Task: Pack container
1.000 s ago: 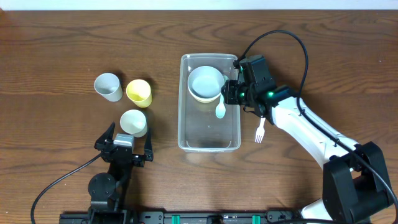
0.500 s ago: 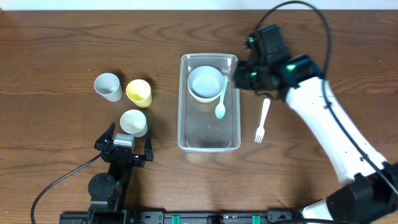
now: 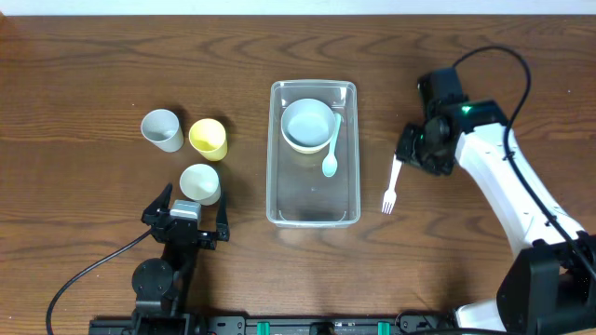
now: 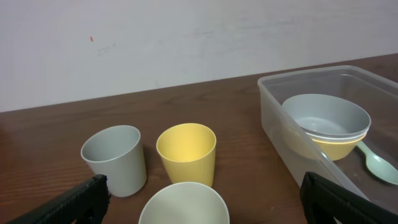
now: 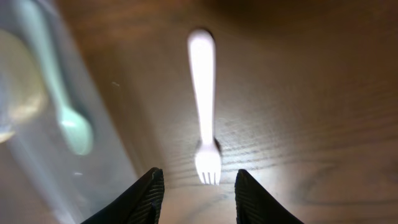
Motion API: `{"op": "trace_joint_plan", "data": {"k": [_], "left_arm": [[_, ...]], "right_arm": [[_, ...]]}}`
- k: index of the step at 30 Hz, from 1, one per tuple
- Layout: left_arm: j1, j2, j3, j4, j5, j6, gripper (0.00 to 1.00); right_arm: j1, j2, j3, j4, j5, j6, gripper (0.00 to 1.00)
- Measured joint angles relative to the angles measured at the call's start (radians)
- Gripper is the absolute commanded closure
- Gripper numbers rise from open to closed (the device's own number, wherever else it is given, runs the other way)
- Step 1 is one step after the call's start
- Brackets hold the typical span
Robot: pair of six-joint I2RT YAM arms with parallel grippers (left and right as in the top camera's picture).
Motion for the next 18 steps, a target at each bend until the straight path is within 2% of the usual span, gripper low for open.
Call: {"op": "trace_joint_plan", "data": {"k": [10, 18], "left_arm": [[0.0, 0.0, 0.0, 0.0, 0.0, 0.0, 0.02], [0.0, 0.0, 0.0, 0.0, 0.0, 0.0, 0.02]], "right_arm": [[0.005, 0.0, -0.239, 0.206, -0.068, 0.006, 0.61], [0.005, 0.0, -0.297, 0.384, -0.088, -0.027, 0.59]]}}
